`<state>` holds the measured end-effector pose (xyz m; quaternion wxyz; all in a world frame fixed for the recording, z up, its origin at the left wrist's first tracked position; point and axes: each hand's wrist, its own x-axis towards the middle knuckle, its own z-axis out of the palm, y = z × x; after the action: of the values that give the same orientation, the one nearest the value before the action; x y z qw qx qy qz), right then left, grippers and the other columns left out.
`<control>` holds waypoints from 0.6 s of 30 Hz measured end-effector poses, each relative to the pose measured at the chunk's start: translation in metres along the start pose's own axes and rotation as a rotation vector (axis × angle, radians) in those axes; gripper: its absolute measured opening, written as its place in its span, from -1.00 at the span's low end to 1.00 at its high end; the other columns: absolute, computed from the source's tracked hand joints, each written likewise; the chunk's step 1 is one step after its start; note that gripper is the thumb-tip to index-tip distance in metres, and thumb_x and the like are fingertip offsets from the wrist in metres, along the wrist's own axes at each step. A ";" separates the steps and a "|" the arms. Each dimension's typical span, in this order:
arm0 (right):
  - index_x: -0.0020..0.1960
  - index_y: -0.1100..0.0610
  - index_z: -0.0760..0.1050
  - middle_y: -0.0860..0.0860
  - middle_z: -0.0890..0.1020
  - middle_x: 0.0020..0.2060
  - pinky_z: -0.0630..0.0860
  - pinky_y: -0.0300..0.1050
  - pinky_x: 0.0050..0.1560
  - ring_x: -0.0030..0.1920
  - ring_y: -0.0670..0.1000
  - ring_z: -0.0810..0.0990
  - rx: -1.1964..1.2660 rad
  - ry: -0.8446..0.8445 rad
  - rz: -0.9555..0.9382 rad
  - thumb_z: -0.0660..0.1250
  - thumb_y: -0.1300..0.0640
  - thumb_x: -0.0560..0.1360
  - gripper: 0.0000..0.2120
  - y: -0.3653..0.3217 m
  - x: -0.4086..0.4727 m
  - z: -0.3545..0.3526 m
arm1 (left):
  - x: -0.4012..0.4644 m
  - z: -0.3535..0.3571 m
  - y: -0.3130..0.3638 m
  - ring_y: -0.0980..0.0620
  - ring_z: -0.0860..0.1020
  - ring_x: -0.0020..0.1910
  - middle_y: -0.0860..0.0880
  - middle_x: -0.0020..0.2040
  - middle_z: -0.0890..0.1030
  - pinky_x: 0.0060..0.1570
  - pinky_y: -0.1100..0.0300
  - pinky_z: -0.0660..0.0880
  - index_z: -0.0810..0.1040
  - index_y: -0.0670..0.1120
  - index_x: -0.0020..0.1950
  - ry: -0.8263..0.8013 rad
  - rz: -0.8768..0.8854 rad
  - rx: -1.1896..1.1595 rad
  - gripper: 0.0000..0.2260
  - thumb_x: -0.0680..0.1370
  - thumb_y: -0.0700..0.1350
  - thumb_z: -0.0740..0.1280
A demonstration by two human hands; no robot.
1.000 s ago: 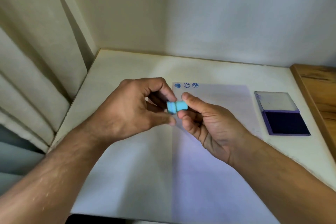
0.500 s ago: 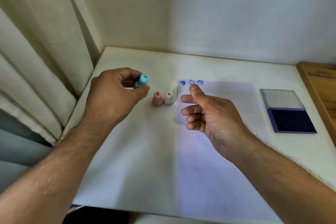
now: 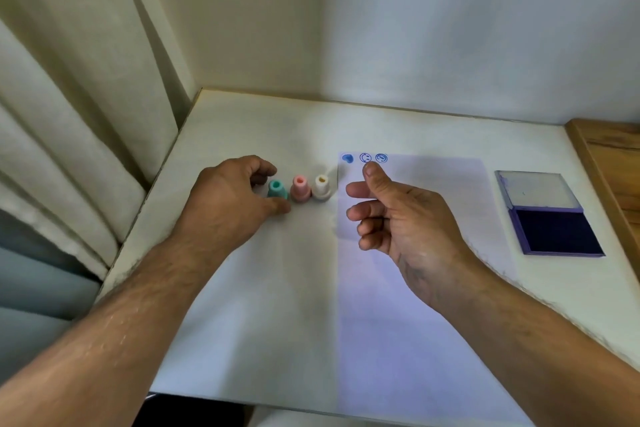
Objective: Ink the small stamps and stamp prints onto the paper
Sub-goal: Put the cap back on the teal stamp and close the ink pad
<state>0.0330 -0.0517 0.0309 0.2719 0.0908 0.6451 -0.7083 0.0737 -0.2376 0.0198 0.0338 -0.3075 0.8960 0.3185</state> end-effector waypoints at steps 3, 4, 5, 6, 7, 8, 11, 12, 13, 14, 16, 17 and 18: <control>-0.14 0.24 0.67 0.10 0.61 -0.42 0.48 -0.19 -0.49 -0.48 0.00 0.47 -0.005 0.011 -0.004 0.39 -0.06 0.50 -0.66 0.000 0.001 -0.001 | 0.000 -0.009 0.001 0.06 0.55 0.09 0.05 0.15 0.61 0.07 0.21 0.46 0.53 0.02 0.30 0.013 -0.030 -0.044 -0.41 0.31 0.06 0.58; -0.14 0.24 0.67 0.10 0.61 -0.42 0.48 -0.19 -0.49 -0.48 0.00 0.47 -0.005 0.016 -0.007 0.39 -0.06 0.50 -0.66 -0.001 0.001 -0.001 | 0.000 -0.012 0.001 0.07 0.56 0.06 0.06 0.11 0.62 -0.02 0.25 0.46 0.55 0.02 0.27 0.039 -0.030 -0.067 -0.42 0.29 0.09 0.59; -0.14 0.24 0.67 0.10 0.61 -0.42 0.48 -0.19 -0.50 -0.48 0.00 0.47 -0.004 0.021 -0.012 0.39 -0.05 0.50 -0.67 -0.002 0.001 -0.002 | -0.001 -0.016 0.003 0.09 0.58 0.00 0.07 0.06 0.63 -0.12 0.31 0.45 0.58 0.03 0.22 0.073 -0.023 -0.092 -0.46 0.29 0.10 0.59; -0.14 0.23 0.67 0.09 0.61 -0.42 0.48 -0.19 -0.50 -0.48 -0.01 0.47 -0.003 0.027 -0.019 0.38 -0.05 0.50 -0.67 -0.003 0.000 -0.003 | -0.003 -0.020 0.005 0.12 0.58 -0.06 0.09 0.01 0.64 -0.21 0.35 0.42 0.60 0.03 0.17 0.103 -0.012 -0.114 -0.52 0.29 0.10 0.58; -0.14 0.23 0.67 0.09 0.62 -0.42 0.48 -0.19 -0.49 -0.48 -0.01 0.47 -0.004 0.035 -0.026 0.38 -0.05 0.51 -0.67 -0.004 -0.001 -0.004 | -0.006 -0.023 0.008 0.15 0.59 -0.11 0.10 -0.04 0.64 -0.28 0.39 0.39 0.62 0.03 0.12 0.127 0.003 -0.137 -0.58 0.31 0.09 0.58; -0.14 0.23 0.67 0.09 0.62 -0.41 0.48 -0.19 -0.49 -0.48 -0.01 0.47 -0.007 0.043 -0.032 0.38 -0.06 0.51 -0.67 -0.004 -0.002 -0.005 | -0.009 -0.024 0.012 0.19 0.58 -0.15 0.11 -0.08 0.65 -0.33 0.40 0.37 0.64 0.04 0.08 0.140 0.015 -0.161 -0.63 0.32 0.08 0.57; -0.13 0.21 0.68 0.09 0.65 -0.36 0.48 -0.18 -0.47 -0.46 -0.02 0.47 -0.030 0.070 -0.051 0.40 -0.07 0.49 -0.68 -0.006 -0.006 -0.013 | -0.020 -0.022 0.029 0.28 0.57 -0.22 0.12 -0.16 0.66 -0.40 0.41 0.36 0.65 0.05 0.01 0.133 0.047 -0.208 -0.70 0.34 0.07 0.56; -0.14 0.19 0.68 0.07 0.66 -0.35 0.47 -0.18 -0.46 -0.45 -0.01 0.47 -0.051 0.082 -0.062 0.41 -0.06 0.49 -0.70 -0.007 -0.007 -0.016 | -0.023 -0.019 0.035 0.29 0.58 -0.25 0.12 -0.19 0.66 -0.42 0.42 0.36 0.65 0.05 0.00 0.122 0.062 -0.213 -0.72 0.34 0.06 0.56; -0.15 0.16 0.69 0.06 0.67 -0.33 0.48 -0.17 -0.45 -0.44 -0.01 0.47 -0.086 0.099 -0.082 0.41 -0.06 0.49 -0.73 -0.008 -0.009 -0.021 | -0.027 -0.015 0.043 0.30 0.58 -0.29 0.12 -0.22 0.67 -0.45 0.44 0.36 0.65 0.05 -0.01 0.107 0.079 -0.221 -0.74 0.35 0.05 0.55; -0.15 0.12 0.69 0.03 0.69 -0.30 0.48 -0.17 -0.44 -0.43 -0.02 0.48 -0.144 0.125 -0.111 0.41 -0.05 0.49 -0.76 -0.009 -0.010 -0.027 | -0.031 -0.010 0.050 0.31 0.59 -0.33 0.11 -0.24 0.67 -0.48 0.46 0.37 0.66 0.04 -0.02 0.089 0.099 -0.230 -0.76 0.35 0.03 0.55; -0.10 0.02 0.68 -0.07 0.71 -0.23 0.53 -0.18 -0.35 -0.39 -0.09 0.53 -0.321 0.210 -0.196 0.41 -0.05 0.49 -0.84 -0.012 -0.011 -0.045 | -0.040 0.004 0.070 0.28 0.60 -0.32 0.12 -0.23 0.67 -0.47 0.49 0.41 0.67 0.04 -0.02 0.057 0.156 -0.219 -0.76 0.35 0.03 0.55; -0.05 -0.02 0.67 -0.13 0.71 -0.20 0.55 -0.19 -0.28 -0.33 -0.15 0.57 -0.428 0.259 -0.248 0.41 -0.05 0.48 -0.86 -0.013 -0.011 -0.056 | -0.045 0.013 0.080 0.24 0.62 -0.27 0.13 -0.20 0.67 -0.39 0.48 0.45 0.68 0.05 0.00 0.042 0.189 -0.197 -0.74 0.35 0.04 0.55; 0.01 -0.04 0.65 -0.17 0.69 -0.15 0.55 -0.23 -0.20 -0.24 -0.17 0.60 -0.540 0.306 -0.303 0.41 -0.06 0.48 -0.84 -0.014 -0.011 -0.068 | -0.050 0.022 0.090 0.21 0.63 -0.21 0.14 -0.17 0.67 -0.28 0.44 0.49 0.68 0.05 0.01 0.025 0.219 -0.173 -0.72 0.35 0.06 0.55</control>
<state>0.0202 0.0173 0.0385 0.0779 0.0242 0.8487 -0.5225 0.0594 -0.1439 0.0647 -0.0389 -0.2136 0.8938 0.3923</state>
